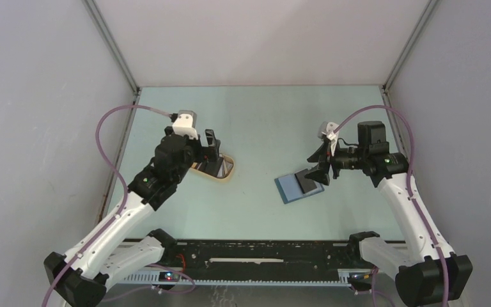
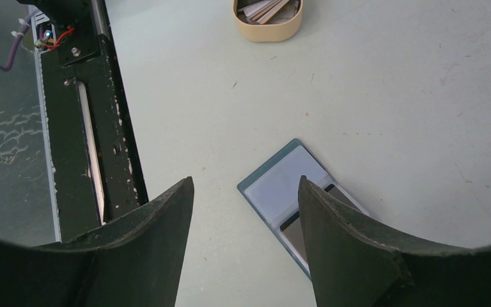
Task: Put the credit cards into the card holder
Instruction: Pick up the credit card from the storage box.
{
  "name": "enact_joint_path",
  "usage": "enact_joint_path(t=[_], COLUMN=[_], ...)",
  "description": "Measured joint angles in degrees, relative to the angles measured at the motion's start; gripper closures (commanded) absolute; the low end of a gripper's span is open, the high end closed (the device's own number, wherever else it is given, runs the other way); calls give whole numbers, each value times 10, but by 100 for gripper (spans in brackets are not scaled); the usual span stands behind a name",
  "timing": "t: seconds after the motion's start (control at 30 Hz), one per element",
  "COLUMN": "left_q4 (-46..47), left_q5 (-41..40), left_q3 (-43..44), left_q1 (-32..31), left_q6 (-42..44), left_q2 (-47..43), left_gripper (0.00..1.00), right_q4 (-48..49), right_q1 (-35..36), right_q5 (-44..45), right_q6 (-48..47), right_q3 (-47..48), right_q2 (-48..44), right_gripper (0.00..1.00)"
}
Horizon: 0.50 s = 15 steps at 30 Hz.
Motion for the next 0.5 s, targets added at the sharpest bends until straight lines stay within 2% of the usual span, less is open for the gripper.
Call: enact_joint_path(t=[0.5], left_q4=[68], left_q5=[-74], left_q3=[-54], left_q1=[11], left_q6=[102], left_q2=[27], left_gripper=[0], right_q4=[0], right_q1=[7], right_q5=[16], right_q6=[-8], right_q3=[0], right_q2=[4], right_gripper=[30])
